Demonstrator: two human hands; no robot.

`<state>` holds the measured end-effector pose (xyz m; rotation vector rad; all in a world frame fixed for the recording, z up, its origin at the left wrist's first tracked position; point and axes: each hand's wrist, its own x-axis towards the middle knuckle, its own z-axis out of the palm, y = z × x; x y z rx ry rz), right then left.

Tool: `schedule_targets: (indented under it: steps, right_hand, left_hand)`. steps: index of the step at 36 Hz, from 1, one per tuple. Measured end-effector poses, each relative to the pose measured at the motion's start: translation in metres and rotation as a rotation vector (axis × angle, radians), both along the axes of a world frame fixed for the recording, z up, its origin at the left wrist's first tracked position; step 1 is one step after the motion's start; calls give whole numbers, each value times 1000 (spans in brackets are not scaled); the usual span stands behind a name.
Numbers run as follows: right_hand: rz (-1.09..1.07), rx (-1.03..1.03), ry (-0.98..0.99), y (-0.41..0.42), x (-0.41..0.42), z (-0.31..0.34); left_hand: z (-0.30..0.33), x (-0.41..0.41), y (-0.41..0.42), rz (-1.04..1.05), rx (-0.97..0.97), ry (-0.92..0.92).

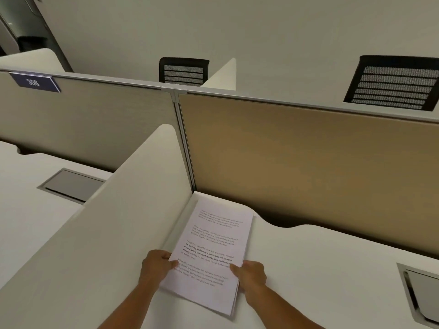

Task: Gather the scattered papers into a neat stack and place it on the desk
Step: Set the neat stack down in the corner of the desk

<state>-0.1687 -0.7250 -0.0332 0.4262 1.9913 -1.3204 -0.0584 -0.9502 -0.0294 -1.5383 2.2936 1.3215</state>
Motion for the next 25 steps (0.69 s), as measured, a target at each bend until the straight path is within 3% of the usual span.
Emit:
schedule_targets:
  steps: [15, 25]
  right_hand:
    - [-37, 108, 32, -4, 1, -8]
    - [127, 147, -30, 21, -2, 8]
  left_hand:
    - [-13, 7, 24, -104, -257, -24]
    - [9, 12, 36, -202, -158, -133]
